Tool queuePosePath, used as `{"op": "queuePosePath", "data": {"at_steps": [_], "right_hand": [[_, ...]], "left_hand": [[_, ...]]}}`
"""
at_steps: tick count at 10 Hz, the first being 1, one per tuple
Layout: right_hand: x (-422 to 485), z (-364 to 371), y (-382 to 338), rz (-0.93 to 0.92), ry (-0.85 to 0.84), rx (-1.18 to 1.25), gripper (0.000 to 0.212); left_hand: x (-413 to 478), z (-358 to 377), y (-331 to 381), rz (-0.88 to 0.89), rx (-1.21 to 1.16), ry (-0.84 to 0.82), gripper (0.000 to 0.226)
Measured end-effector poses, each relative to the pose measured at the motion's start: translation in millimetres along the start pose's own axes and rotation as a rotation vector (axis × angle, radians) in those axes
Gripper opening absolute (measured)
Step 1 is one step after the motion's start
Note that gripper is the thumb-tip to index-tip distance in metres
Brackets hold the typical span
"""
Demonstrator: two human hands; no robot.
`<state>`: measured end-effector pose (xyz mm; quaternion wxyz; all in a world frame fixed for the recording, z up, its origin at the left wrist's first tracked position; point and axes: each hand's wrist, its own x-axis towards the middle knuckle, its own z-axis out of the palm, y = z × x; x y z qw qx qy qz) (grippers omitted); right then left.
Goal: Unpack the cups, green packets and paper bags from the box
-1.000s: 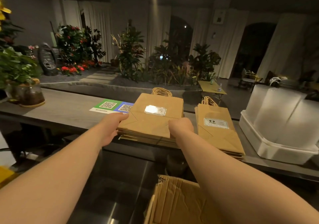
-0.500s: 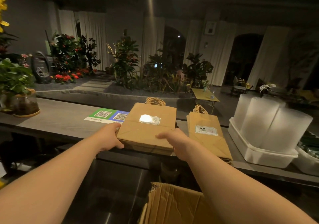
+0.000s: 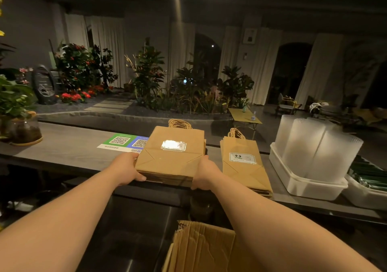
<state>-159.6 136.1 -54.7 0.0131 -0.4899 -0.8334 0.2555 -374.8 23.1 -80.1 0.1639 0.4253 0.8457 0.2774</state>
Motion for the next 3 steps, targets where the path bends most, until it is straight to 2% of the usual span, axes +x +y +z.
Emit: {"op": "queuePosePath", "data": {"at_steps": [1, 2, 3], "right_hand": [[-2, 1, 2, -0.020, 0.044, 0.010, 0.076], [-4, 3, 4, -0.030, 0.073, 0.060, 0.069], [-15, 1, 13, -0.026, 0.057, 0.172, 0.074]], "left_hand": [[-4, 1, 2, -0.014, -0.016, 0.006, 0.072], [-5, -1, 3, -0.055, -0.038, -0.004, 0.076], [-14, -1, 15, -0.080, -0.073, -0.004, 0.095]]}}
